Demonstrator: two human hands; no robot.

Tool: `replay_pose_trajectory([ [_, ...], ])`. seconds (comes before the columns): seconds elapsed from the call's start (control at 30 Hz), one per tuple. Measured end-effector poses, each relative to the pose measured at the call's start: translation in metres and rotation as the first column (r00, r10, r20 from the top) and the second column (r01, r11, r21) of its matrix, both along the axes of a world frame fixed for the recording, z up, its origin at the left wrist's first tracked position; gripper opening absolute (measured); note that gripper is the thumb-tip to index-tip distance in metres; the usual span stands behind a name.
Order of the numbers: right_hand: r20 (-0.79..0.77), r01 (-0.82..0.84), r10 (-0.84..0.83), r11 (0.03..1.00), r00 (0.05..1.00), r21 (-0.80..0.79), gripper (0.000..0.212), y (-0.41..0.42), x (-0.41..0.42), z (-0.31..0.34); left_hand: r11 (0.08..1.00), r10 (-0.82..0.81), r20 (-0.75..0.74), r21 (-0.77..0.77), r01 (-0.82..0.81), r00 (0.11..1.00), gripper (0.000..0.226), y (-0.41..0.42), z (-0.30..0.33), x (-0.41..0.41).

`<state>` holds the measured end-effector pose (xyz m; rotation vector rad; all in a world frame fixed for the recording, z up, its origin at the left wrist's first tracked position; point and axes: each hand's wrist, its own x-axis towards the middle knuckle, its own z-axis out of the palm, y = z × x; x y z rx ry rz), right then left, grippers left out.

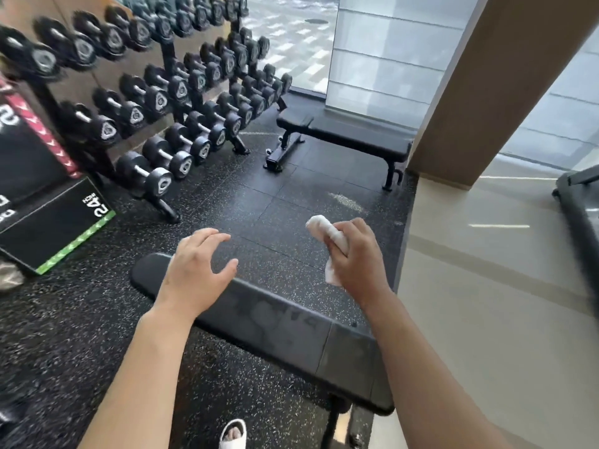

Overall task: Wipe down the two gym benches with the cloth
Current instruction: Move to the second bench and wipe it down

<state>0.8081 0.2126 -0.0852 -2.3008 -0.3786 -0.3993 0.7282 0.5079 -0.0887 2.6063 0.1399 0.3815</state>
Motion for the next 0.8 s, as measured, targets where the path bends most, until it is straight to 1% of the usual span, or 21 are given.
replay_pose_trajectory([
  [0.23, 0.014, -0.111, 0.111, 0.993, 0.994, 0.048, 0.015, 0.018, -0.003, 0.013, 0.985, 0.172, 0.009, 0.029, -0.172, 0.985, 0.050, 0.019, 0.019, -0.053],
  [0.37, 0.038, -0.149, 0.147, 0.988, 0.988, 0.043, 0.015, 0.042, -0.004, 0.019, 0.972, 0.231, -0.006, 0.044, -0.230, 0.973, 0.049, 0.040, 0.035, -0.070],
  [0.57, 0.022, -0.172, 0.171, 0.984, 0.985, 0.046, 0.015, 0.100, -0.006, 0.022, 0.968, 0.246, -0.006, 0.058, -0.245, 0.969, 0.049, 0.086, 0.048, -0.082],
  [0.8, 0.056, -0.179, 0.177, 0.983, 0.983, 0.034, 0.015, 0.199, -0.007, 0.034, 0.972, 0.231, 0.010, 0.044, -0.231, 0.973, 0.048, 0.173, 0.050, -0.087],
])
